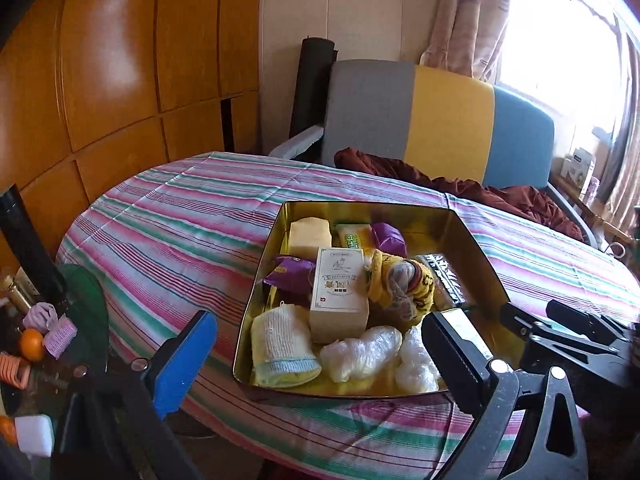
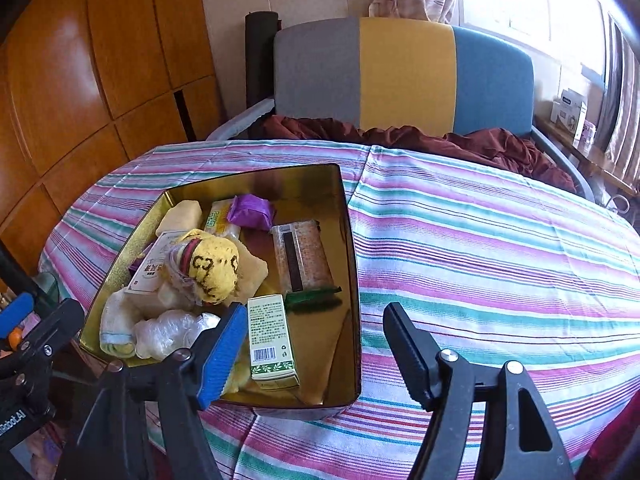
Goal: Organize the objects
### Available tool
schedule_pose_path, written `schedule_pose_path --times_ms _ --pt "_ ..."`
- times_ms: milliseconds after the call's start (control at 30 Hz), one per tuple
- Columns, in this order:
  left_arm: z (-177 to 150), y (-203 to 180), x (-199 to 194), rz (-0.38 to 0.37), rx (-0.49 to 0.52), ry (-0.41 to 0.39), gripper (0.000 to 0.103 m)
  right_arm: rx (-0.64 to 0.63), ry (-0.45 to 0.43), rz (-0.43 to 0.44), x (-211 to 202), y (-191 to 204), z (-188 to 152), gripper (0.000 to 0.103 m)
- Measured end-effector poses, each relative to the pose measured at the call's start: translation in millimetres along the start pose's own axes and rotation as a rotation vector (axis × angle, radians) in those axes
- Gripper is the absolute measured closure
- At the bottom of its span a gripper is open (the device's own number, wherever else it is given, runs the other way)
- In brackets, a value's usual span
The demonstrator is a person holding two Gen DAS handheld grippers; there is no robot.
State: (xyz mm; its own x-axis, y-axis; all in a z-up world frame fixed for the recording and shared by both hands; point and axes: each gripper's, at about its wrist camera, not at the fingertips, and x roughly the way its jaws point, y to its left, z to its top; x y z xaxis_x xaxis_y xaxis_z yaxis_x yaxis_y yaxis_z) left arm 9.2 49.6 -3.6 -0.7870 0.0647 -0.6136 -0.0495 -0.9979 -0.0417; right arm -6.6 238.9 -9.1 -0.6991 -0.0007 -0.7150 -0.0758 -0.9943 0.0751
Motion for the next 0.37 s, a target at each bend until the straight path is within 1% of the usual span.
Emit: schedule_pose_path --times_ms 67,167,367 --pt "-0.8 1.4 -0.3 0.000 -0.002 -0.003 0.000 -0.008 0.002 -0.001 0.3 2.4 -0.5 0.032" --pt "-1.7 6.2 -0.5 -0.041 -0.022 -0.008 0.000 -0.020 0.004 -0.002 -0.1 5.8 -1.5 0.032" --pt "-1.6 10.1 4.3 0.003 -0.030 0.005 0.000 -0.049 0.005 0.006 0.2 15.4 -3.4 0.032"
